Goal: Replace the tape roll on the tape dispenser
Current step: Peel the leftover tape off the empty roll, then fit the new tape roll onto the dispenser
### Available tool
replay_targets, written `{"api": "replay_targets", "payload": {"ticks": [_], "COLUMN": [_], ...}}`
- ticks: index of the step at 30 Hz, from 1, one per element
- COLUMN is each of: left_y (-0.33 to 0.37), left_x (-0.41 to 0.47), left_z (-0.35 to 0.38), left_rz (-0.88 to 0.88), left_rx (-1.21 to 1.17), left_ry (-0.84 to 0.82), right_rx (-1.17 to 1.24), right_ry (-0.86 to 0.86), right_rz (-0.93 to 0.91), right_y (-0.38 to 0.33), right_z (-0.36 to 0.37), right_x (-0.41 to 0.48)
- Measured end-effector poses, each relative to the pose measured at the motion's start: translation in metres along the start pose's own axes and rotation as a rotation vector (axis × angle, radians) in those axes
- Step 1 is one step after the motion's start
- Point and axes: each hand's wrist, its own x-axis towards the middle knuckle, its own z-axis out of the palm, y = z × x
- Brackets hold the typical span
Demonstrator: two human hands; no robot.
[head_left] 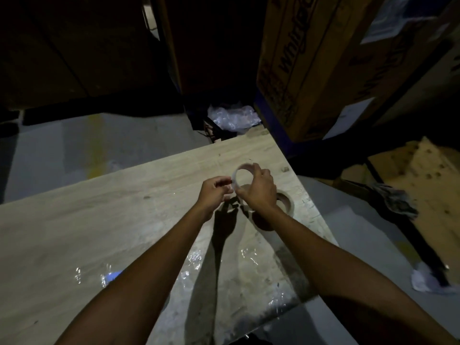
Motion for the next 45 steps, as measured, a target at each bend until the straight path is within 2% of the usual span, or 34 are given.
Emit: {"api": "replay_targets", "payload": {"ticks": [4,9,18,27,33,41,45], "left_y": [-0.013,-0.032,-0.046,-0.056,-0.076,-0.092,-0.09], "left_x": [0.026,0.056,0.065,0.034,0.022,0.019,0.014], "left_z": [0.021,0.032,0.038,0.051,0.075,0.098,0.095], "left_rz": [-0.014,-0.044,0.008,0.149,0.126,0.043,0.069], "left_rx": [-0.031,0.002,0.077,0.238,0.221,0.185,0.191], "left_ry": [0.024,0.047,0.064,0.252,0.171,-0.025,-0.04], "right_rx": [-0.235,-0.319,-0.287,-0.126,-0.09,-0.19,-0.157], "right_ry": [-0.085,-0.135,-0.129,-0.073,-0.072,-0.225,-0.233], "right_rz": [-0.017,-0.049,-0.068,0.045,0.107,0.081,0.121], "right_y": [0.016,0.037,0.055,0.085,0.105,0.119,0.115], "right_z": [0.013,0.031,0.03,-0.002,-0.013,0.0,0.001], "right_x": [0.027,0.044,0.054,0.019,-0.007,-0.023,-0.021]}}
